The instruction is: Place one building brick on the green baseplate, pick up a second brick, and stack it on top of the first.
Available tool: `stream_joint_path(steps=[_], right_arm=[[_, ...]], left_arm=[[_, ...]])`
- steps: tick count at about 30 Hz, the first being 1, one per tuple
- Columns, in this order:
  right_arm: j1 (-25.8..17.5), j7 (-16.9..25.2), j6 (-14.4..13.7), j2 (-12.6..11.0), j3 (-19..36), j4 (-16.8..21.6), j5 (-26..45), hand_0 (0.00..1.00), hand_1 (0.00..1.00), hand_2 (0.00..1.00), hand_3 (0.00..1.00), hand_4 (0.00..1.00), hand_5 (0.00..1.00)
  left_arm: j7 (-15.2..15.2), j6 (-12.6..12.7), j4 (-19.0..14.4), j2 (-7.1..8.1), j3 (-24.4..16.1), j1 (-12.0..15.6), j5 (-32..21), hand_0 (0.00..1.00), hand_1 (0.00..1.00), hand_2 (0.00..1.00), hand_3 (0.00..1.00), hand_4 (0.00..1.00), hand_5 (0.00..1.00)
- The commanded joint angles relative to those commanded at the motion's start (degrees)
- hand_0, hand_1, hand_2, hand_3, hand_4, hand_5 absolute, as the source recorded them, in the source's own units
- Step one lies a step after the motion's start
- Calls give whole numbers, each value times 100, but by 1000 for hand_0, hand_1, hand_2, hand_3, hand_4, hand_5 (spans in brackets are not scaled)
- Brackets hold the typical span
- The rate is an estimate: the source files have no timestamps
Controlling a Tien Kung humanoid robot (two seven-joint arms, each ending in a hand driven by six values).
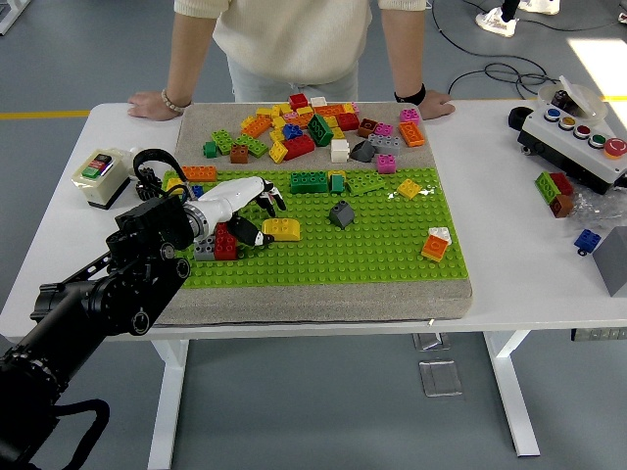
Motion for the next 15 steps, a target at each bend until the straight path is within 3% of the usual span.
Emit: stream_joint_path(steps=[15], right_arm=[[7, 0, -1, -6, 28, 0, 8, 761, 689, 735, 755, 998, 506]], left_arm=[[33, -26, 61, 0, 46, -11, -169, 655, 606, 561, 548, 627, 2]])
